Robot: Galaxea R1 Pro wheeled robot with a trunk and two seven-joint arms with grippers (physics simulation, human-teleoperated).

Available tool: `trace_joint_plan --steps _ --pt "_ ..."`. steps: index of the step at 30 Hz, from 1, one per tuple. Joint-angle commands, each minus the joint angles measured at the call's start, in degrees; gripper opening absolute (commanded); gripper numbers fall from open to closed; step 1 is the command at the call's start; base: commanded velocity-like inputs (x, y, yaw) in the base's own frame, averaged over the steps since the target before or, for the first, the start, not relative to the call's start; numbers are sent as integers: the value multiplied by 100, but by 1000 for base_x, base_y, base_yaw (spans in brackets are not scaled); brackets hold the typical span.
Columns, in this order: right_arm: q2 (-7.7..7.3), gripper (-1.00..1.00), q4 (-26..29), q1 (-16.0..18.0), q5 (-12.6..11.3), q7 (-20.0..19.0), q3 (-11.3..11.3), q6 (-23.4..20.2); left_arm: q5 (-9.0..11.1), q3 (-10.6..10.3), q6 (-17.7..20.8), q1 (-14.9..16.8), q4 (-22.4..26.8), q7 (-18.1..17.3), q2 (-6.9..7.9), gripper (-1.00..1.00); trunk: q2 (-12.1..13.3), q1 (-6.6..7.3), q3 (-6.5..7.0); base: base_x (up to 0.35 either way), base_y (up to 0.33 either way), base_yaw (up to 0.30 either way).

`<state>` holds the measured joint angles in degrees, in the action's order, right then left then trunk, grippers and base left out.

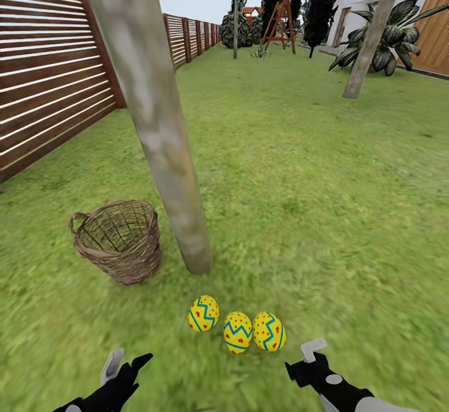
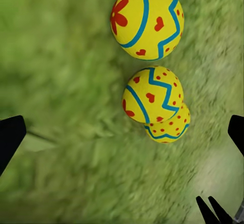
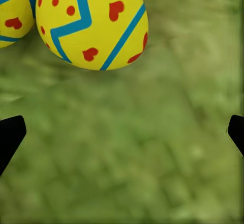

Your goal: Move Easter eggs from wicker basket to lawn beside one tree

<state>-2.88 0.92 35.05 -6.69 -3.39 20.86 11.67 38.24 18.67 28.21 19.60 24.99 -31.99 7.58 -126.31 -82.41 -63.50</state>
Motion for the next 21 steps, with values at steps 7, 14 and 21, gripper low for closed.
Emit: trace_joint_plan --steps 7,14,21 --pt "-2 100 -4 2 -61 -28 32 20 17 21 41 2 -8 8 -62 100 281 155 187 0 0 0" --pt "-2 100 -7 2 -61 -30 32 20 17 21 36 5 -11 16 -66 100 562 309 378 0 0 0" --pt "7 100 -13 0 -66 -29 32 12 18 16 29 5 -23 26 -79 100 842 463 540 0 0 0"
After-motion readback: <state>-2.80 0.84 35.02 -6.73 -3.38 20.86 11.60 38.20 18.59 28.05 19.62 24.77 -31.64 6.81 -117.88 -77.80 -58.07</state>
